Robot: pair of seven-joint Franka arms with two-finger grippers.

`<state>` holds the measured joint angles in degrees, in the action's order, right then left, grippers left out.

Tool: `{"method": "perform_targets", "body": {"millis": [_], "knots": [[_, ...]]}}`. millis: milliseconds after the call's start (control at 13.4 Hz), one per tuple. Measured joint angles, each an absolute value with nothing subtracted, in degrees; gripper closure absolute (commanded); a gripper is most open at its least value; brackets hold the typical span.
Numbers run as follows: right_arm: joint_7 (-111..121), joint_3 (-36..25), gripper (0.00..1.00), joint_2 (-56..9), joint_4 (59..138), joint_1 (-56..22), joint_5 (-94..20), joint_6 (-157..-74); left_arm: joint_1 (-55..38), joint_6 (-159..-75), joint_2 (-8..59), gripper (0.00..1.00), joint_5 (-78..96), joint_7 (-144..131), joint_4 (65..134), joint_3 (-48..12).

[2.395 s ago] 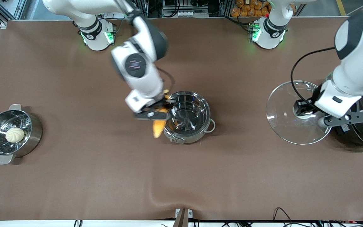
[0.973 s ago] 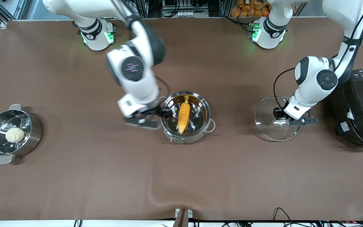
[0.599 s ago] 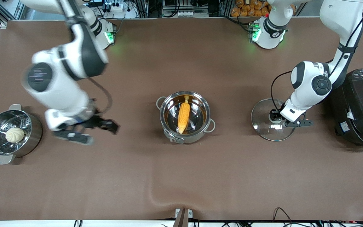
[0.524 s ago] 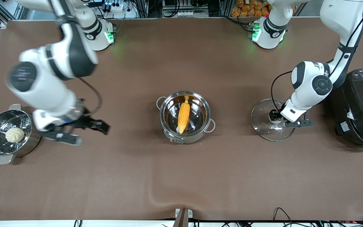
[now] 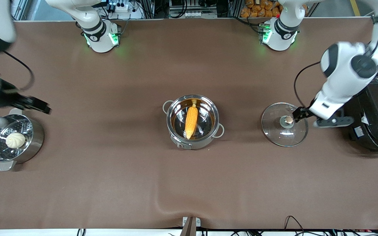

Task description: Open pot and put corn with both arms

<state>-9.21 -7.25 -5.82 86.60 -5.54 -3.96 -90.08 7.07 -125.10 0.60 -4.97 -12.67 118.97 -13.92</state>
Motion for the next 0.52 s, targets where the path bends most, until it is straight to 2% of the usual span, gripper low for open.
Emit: {"method": "perform_targets", "body": {"millis": [150, 299, 524], "knots": [[-9.2, -7.1, 0.00, -2.9, 86.1, -5.3, -3.8, -88.1, 7.0, -112.7, -2.1, 0.00, -4.9, -13.3, 109.7, -14.9], [-9.2, -6.7, 0.00, -2.5, 85.1, -5.3, -3.6, -88.0, 7.0, -104.0, -2.5, 0.00, -4.8, -14.1, 100.6, -14.9], [-7.0, -6.1, 0.00, -3.2, 85.0, -5.4, -2.8, -88.0, 7.0, -95.4, -2.0, 0.00, -4.8, -14.8, 93.7, -14.9]]}}
